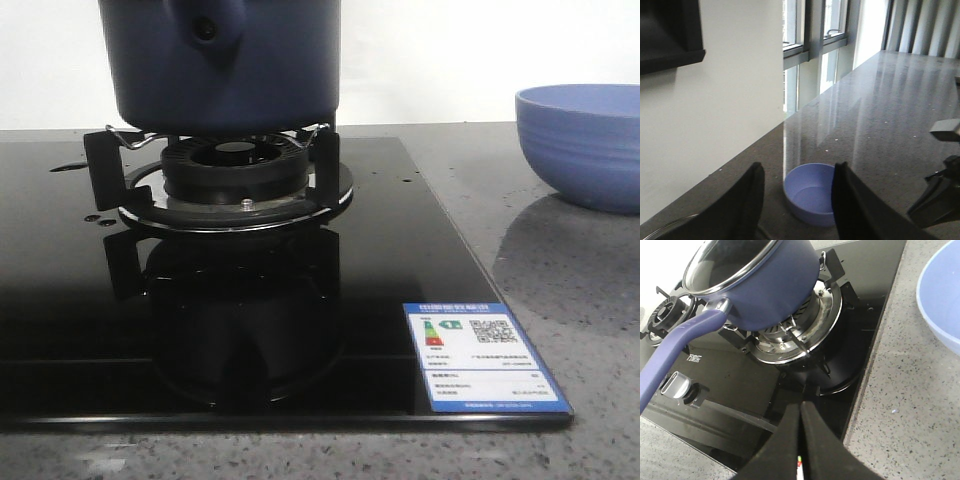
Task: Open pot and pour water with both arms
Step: 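Move the left gripper onto the blue lid knob and close on it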
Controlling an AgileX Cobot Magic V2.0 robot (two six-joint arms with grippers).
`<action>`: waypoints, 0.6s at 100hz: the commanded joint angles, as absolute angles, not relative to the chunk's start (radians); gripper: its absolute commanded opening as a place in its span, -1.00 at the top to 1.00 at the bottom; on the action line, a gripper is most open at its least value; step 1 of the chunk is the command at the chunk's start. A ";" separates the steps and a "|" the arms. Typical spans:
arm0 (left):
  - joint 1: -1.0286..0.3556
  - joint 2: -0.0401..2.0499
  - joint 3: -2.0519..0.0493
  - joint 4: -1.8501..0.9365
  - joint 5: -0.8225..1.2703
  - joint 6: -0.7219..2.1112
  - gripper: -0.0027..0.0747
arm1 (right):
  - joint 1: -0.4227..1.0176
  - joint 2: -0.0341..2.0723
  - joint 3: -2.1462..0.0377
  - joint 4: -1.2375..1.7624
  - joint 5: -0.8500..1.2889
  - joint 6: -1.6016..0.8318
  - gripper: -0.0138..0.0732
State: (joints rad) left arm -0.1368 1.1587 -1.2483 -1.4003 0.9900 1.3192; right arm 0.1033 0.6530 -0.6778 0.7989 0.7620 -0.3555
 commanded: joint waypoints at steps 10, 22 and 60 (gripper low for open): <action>-0.098 1.170 -1.158 -1.557 0.998 1.553 -0.12 | 0.105 0.660 -0.712 0.834 0.738 -0.371 0.84; -0.098 1.208 -1.146 -1.563 0.960 1.573 -0.39 | 0.105 0.660 -0.712 0.830 0.749 -0.371 0.84; -0.100 1.342 -1.146 -1.645 0.959 1.931 -0.41 | 0.105 0.660 -0.712 0.794 0.754 -0.372 0.84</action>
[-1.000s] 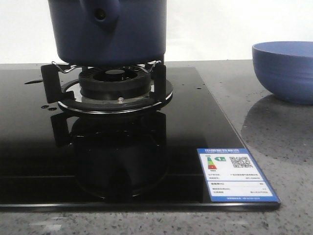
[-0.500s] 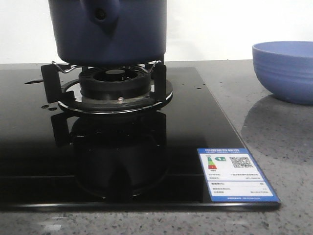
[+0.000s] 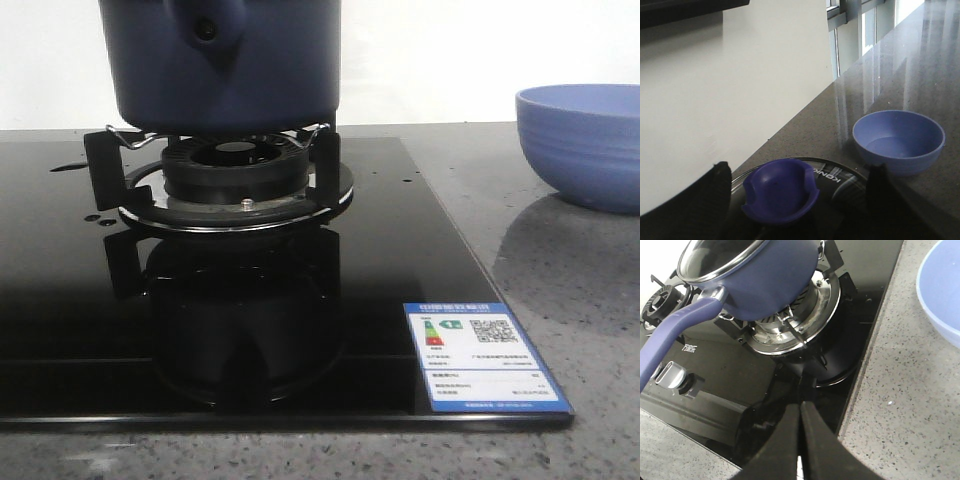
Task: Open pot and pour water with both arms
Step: 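Move the left gripper onto the blue lid knob and close on it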
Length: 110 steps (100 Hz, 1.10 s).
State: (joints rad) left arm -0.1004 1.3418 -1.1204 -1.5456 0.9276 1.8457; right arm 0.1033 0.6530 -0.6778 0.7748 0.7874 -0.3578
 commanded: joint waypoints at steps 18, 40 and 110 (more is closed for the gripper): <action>-0.100 1.407 -1.146 -1.717 0.998 2.003 -0.41 | 0.105 0.660 -0.712 0.780 0.754 -0.372 0.84; -0.102 1.451 -1.146 -1.727 1.015 2.079 -0.41 | 0.105 0.660 -0.712 0.771 0.754 -0.372 0.84; -0.191 1.459 -1.151 -1.860 0.820 2.085 -0.61 | 0.105 0.660 -0.712 0.769 0.729 -0.372 0.84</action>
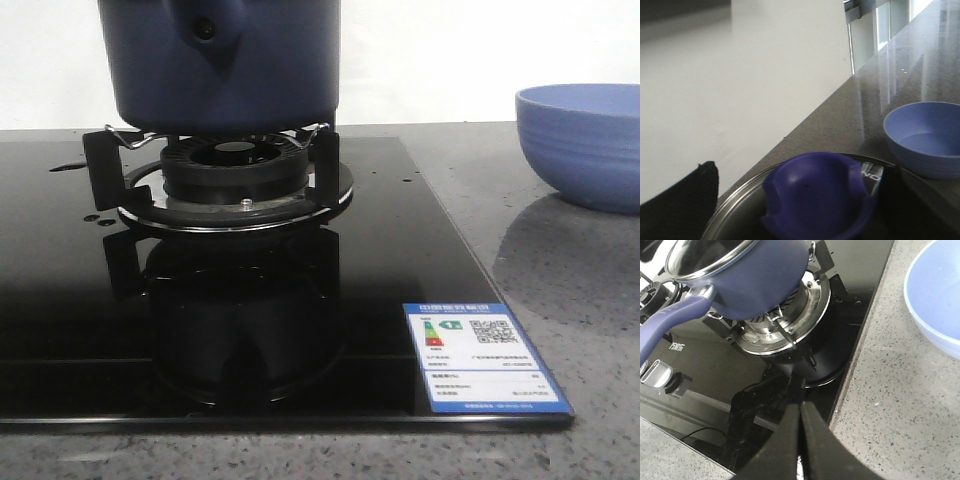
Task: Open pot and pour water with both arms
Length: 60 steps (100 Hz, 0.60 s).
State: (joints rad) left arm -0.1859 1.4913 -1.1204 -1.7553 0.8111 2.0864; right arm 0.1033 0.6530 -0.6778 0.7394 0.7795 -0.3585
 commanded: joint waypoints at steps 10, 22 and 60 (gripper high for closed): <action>-0.191 1.482 -1.153 -1.860 0.827 2.068 -0.54 | 0.105 0.660 -0.712 0.769 0.729 -0.372 0.84; -0.191 1.517 -1.153 -1.860 0.856 2.058 -0.44 | 0.105 0.660 -0.712 0.769 0.729 -0.372 0.84; -0.199 1.539 -1.153 -1.860 0.914 2.033 -0.38 | 0.105 0.660 -0.712 0.769 0.748 -0.372 0.84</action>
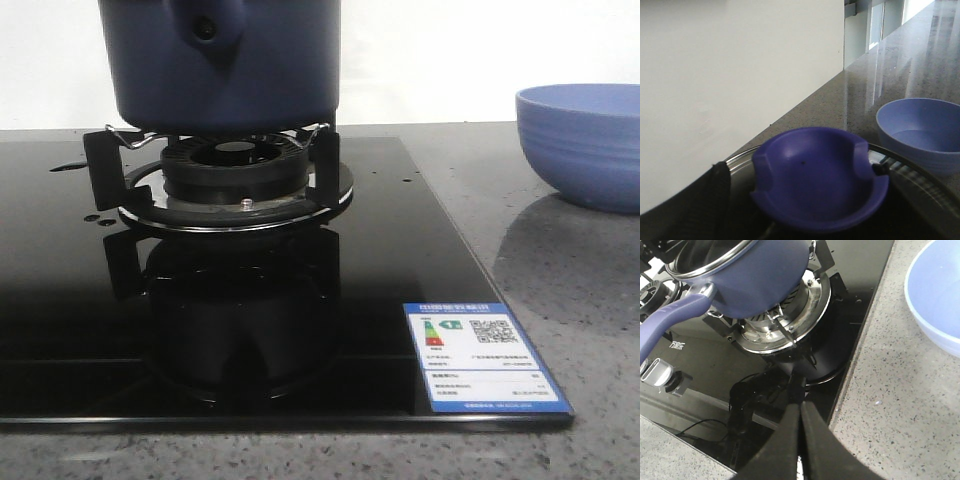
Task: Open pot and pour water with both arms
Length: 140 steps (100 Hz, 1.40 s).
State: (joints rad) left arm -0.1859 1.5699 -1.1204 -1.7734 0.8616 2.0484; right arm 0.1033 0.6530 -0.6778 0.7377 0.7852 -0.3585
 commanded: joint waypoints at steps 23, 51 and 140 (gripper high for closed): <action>-0.204 1.539 -1.153 -1.860 0.939 2.013 -0.12 | 0.105 0.660 -0.712 0.769 0.748 -0.372 0.84; -0.204 1.539 -1.153 -1.860 0.930 2.013 0.32 | 0.105 0.660 -0.712 0.769 0.746 -0.372 0.84; -0.069 1.466 -1.326 -1.817 1.089 1.770 0.36 | 0.105 0.660 -0.712 0.784 0.694 -0.372 0.84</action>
State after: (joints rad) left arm -0.1071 1.5422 -1.2855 -1.7302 1.0422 1.7911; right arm 0.1033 0.6530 -0.6778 0.7377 0.7665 -0.3601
